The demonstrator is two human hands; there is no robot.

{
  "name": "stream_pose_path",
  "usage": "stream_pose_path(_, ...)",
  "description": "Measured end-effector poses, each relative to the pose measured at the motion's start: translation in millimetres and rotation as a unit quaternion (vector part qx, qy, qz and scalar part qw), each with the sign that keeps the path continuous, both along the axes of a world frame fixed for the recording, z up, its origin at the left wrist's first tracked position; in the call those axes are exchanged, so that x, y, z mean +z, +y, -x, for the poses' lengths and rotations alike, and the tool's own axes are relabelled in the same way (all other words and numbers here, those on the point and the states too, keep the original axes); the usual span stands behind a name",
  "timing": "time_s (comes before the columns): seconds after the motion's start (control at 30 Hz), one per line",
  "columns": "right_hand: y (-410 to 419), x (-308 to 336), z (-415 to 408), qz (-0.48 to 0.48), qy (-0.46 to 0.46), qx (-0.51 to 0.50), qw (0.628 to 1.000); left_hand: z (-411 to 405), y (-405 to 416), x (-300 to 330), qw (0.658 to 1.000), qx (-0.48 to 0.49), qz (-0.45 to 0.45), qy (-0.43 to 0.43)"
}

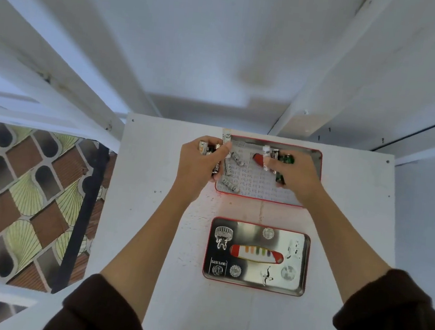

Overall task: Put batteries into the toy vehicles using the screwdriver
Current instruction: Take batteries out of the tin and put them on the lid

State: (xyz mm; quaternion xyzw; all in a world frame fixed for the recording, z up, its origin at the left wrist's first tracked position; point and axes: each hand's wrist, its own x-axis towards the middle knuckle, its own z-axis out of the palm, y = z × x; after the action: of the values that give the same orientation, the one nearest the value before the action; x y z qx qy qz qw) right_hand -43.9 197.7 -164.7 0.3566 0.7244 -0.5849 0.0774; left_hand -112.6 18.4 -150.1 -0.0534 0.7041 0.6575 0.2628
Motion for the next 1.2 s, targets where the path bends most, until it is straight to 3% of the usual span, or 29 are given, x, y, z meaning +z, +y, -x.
stream_pose_path(0.2,1.8,83.8,-11.3,0.122,0.088,-0.105,0.983,8.2,13.6,70.1,0.998,-0.028,-0.061,0.016)
stream_pose_path(0.37,-8.3,156.4,-18.2,0.186,0.181,-0.132,0.957,7.0,20.1,144.5,0.992,-0.067,-0.090,0.061)
stream_pose_path(0.5,-22.3,207.7,-29.7,0.189,0.233,-0.166,0.939,-5.8,16.0,196.3,0.984,-0.098,-0.101,0.111)
stream_pose_path(0.77,-62.3,295.0,-86.5,0.167,0.313,-0.140,0.924,-62.6,-41.1,263.9,0.969,-0.133,-0.121,0.172)
stream_pose_path(1.0,-157.9,345.3,-153.1,0.139,0.359,-0.093,0.918,-139.1,-120.3,307.6,0.949,-0.152,-0.146,0.235)
stream_pose_path(1.2,-233.1,372.5,-181.4,0.120,0.364,-0.049,0.922,-163.8,-200.3,340.1,0.938,-0.183,-0.116,0.269)
